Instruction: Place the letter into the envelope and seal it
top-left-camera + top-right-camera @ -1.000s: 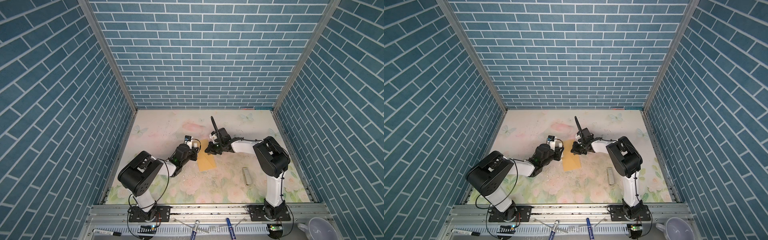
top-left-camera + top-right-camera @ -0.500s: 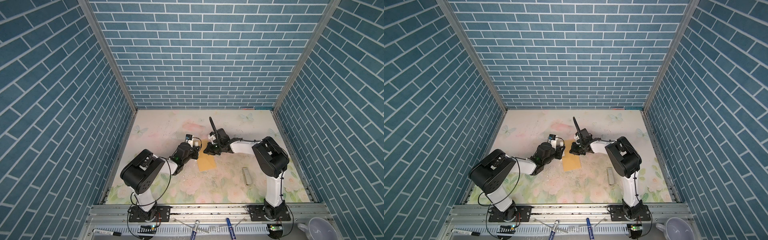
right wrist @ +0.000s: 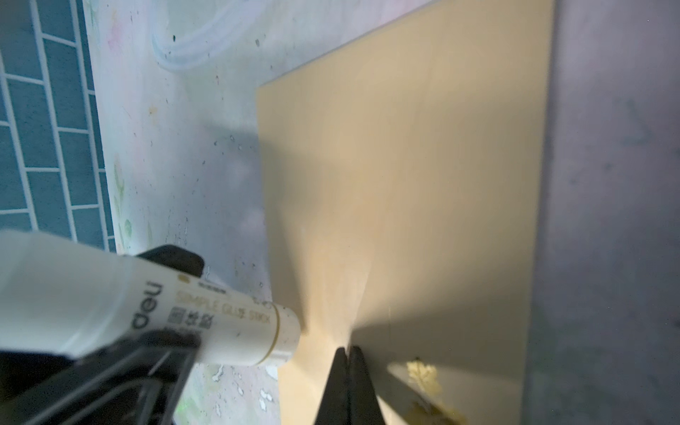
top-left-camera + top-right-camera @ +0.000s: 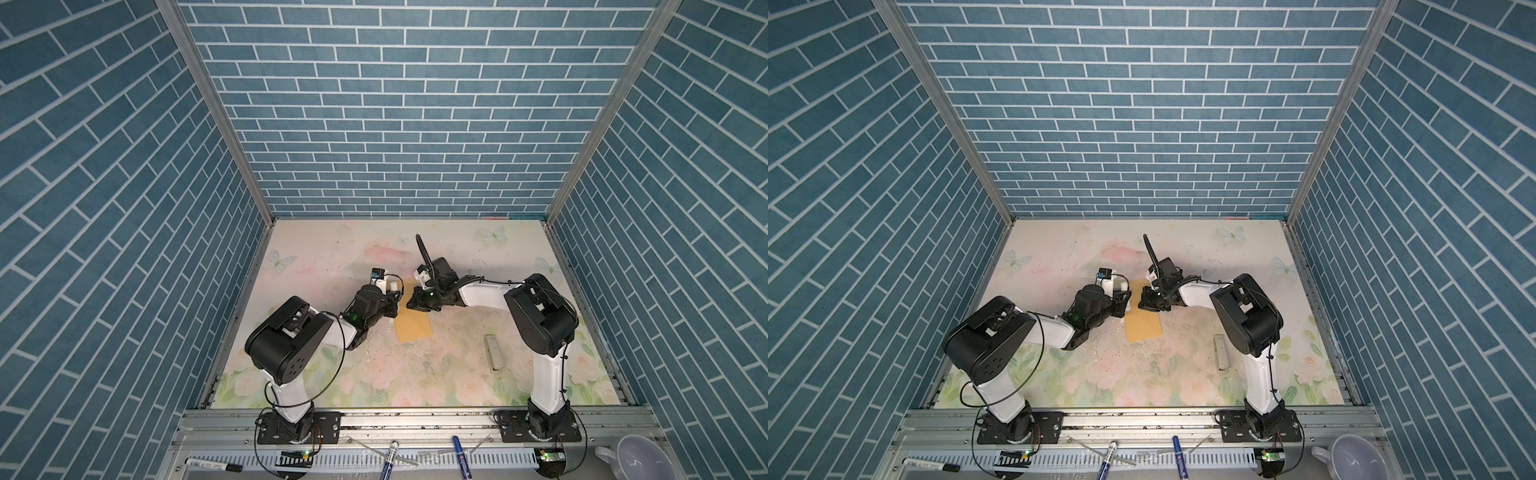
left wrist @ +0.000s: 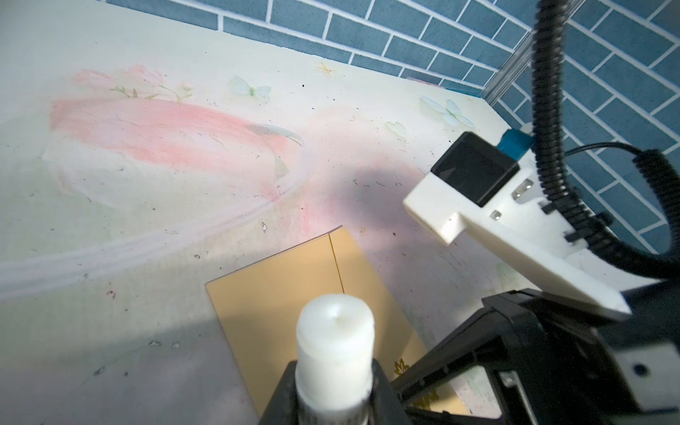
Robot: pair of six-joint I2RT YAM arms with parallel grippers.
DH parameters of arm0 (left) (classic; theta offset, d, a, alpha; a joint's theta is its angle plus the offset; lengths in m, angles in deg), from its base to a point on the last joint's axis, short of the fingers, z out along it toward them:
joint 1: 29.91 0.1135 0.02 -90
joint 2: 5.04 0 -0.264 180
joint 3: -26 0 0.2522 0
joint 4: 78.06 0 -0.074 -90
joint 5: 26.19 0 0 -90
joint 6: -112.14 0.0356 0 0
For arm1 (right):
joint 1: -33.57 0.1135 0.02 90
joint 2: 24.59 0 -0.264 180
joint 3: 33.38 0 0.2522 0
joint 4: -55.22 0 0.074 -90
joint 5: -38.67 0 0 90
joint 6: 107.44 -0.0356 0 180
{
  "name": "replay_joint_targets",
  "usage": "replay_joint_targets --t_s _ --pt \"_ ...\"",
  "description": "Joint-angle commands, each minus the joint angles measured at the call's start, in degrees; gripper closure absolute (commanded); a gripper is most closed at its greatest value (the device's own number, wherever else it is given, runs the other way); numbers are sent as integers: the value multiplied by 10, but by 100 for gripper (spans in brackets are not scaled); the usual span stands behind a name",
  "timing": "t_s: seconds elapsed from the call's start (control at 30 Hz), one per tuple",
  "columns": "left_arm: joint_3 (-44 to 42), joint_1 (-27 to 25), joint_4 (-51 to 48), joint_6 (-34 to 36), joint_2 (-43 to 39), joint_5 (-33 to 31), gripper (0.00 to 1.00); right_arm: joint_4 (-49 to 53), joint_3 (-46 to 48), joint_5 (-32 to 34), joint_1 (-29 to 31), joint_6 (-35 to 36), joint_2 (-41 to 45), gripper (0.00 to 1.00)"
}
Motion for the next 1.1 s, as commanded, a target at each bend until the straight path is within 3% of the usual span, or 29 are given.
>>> replay_joint_targets --t_s 0.0,0.67,1.07 --pt "1 -3 -15 2 13 -4 100 87 24 29 4 30 -2 100" --pt "5 -3 -12 4 21 -5 100 134 145 50 4 49 75 100" --pt "13 -3 -13 3 27 1 100 93 75 31 4 23 37 100"
